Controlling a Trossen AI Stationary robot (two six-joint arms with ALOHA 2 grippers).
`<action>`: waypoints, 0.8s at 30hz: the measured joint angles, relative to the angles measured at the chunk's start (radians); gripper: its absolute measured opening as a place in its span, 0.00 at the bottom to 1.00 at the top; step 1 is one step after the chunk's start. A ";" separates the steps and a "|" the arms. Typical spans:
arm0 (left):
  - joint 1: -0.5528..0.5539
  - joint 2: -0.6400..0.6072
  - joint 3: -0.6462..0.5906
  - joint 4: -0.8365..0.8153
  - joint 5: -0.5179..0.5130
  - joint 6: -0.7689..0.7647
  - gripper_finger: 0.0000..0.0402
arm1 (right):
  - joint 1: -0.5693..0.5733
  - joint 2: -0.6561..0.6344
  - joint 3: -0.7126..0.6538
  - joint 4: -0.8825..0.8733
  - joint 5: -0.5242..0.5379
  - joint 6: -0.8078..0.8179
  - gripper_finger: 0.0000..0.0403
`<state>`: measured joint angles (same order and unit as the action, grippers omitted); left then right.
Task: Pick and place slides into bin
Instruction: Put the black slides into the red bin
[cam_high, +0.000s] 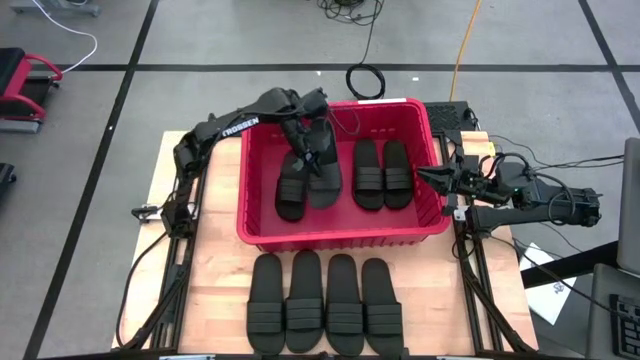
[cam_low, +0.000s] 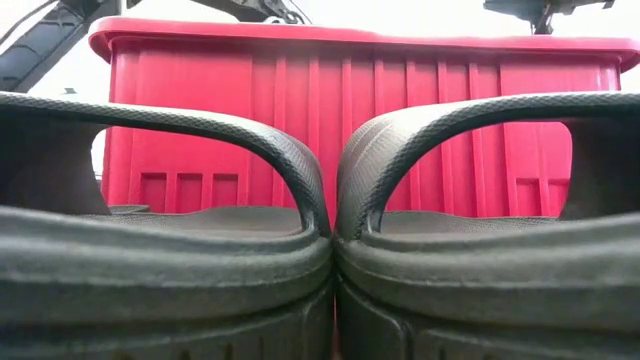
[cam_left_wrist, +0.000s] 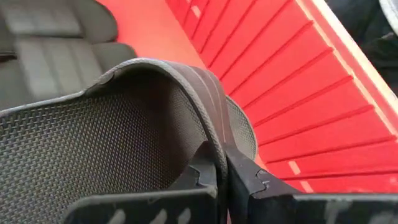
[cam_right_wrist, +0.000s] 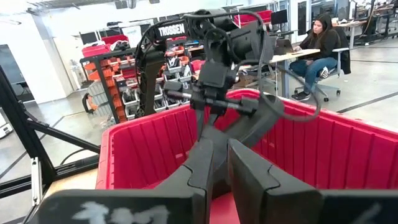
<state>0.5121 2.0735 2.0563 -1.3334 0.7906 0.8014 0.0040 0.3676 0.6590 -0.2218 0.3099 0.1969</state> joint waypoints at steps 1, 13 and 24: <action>-0.008 0.012 0.000 0.000 -0.001 -0.002 0.00 | 0.000 0.000 0.000 0.000 0.000 0.000 0.10; -0.014 0.156 -0.002 0.014 0.006 -0.011 0.00 | 0.000 0.000 0.000 0.016 0.000 0.005 0.10; 0.005 0.232 -0.002 0.018 0.104 -0.002 0.00 | 0.000 0.000 0.000 0.028 -0.001 0.030 0.10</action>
<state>0.5173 2.3060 2.0548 -1.3156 0.8946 0.7991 0.0040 0.3679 0.6590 -0.1935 0.3092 0.2268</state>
